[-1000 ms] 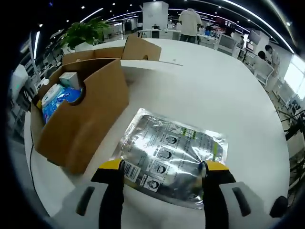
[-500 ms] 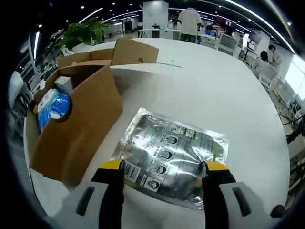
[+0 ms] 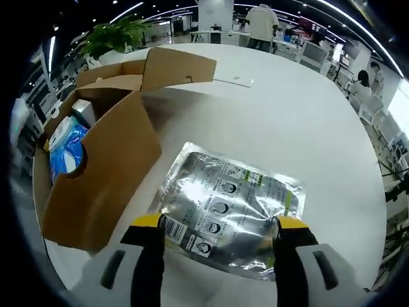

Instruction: Operate the shoe box by opening the lid, removing the specified soft item, and placing it in the target area until the item is outside and the box remains undamaged.

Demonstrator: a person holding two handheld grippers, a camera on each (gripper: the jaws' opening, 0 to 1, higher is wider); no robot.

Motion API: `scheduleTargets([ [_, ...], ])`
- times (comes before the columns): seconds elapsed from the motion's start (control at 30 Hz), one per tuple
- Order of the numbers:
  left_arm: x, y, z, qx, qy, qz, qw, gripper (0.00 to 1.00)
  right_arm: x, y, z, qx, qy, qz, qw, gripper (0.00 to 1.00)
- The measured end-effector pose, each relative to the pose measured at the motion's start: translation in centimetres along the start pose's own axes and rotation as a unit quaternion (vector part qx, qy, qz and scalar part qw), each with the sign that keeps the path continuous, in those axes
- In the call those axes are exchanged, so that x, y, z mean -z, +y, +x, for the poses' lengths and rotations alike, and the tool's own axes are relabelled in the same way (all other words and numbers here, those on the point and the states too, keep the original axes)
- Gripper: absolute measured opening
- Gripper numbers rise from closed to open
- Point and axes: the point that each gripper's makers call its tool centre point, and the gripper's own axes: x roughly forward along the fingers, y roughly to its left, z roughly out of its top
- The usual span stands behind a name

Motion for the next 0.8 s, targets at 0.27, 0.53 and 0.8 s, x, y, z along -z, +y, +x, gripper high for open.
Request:
scheduleTargets([
  [0.27,0.0,0.0,0.0,0.001,0.001,0.0,1.0,0.01,-1.6,0.4,-1.9,-0.024,-0.022,0.036,0.9988,0.69],
  [0.53,0.0,0.0,0.1,0.0,0.0,0.001,1.0,0.01,-1.7,1.3,-4.6,-0.045,0.011,-0.059,0.9972,0.74],
  [0.8,0.0,0.0,0.0,-0.001,-0.002,0.002,1.0,0.01,-2.1,3.7,-8.1,-0.105,0.03,-0.187,0.9763,0.63],
])
